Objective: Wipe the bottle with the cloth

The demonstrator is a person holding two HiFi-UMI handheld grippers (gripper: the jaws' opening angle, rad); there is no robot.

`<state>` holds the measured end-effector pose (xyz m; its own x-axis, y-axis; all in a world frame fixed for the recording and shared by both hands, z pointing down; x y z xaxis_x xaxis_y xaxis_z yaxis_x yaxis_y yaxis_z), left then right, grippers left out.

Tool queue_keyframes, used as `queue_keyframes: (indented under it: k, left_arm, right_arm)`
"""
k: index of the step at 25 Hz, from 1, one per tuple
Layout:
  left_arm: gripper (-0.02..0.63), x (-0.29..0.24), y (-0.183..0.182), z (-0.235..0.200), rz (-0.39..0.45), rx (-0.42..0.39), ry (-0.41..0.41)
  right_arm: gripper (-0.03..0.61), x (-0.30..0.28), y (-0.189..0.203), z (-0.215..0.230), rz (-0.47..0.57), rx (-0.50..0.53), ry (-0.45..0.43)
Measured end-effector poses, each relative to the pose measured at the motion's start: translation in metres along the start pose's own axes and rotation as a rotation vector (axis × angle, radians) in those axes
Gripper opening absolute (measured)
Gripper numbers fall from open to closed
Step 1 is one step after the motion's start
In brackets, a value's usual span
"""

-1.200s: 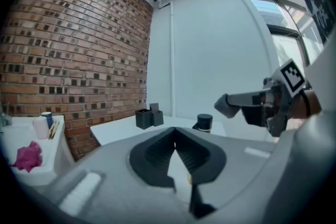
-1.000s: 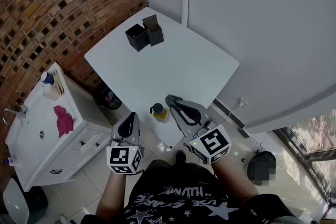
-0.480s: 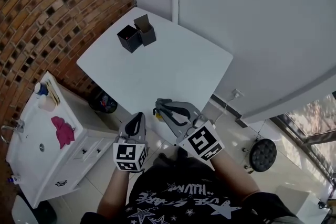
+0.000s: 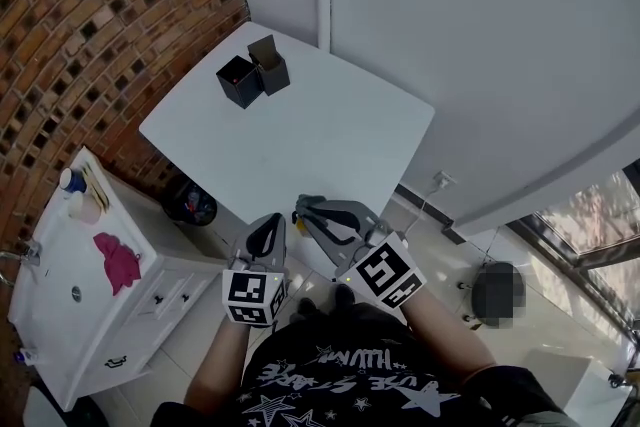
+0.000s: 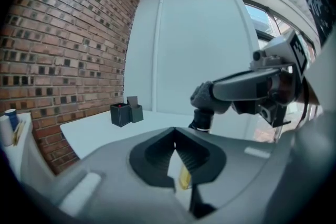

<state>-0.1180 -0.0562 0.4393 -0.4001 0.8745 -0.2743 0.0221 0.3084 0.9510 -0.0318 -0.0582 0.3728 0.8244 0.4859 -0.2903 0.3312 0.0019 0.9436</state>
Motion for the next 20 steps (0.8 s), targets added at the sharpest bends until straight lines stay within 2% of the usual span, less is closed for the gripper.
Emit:
queue_keyframes:
  k: [6, 11, 20]
  left_arm:
    - [0.005, 0.002, 0.000, -0.011, -0.002, 0.015, -0.017]
    - [0.005, 0.003, 0.002, -0.016, -0.007, 0.020, -0.026]
    - [0.005, -0.011, 0.002, 0.000, -0.010, 0.009, -0.005]
  right_arm:
    - [0.035, 0.003, 0.000, -0.012, -0.012, 0.009, -0.013]
    - [0.035, 0.010, 0.002, -0.023, -0.002, -0.023, -0.038]
    - [0.035, 0.008, 0.004, -0.015, 0.011, -0.045, -0.002]
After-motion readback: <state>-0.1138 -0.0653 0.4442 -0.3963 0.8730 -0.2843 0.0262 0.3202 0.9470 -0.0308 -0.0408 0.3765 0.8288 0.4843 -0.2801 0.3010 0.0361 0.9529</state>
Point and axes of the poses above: the fingertips, and each gripper's own axes: x backward along the fingers, z to its right, y out of its underside, the point moved 4 cm from there along x, backward along the fingers, and after that the axes turned 4 degrees about x, right-handed, at the moved point
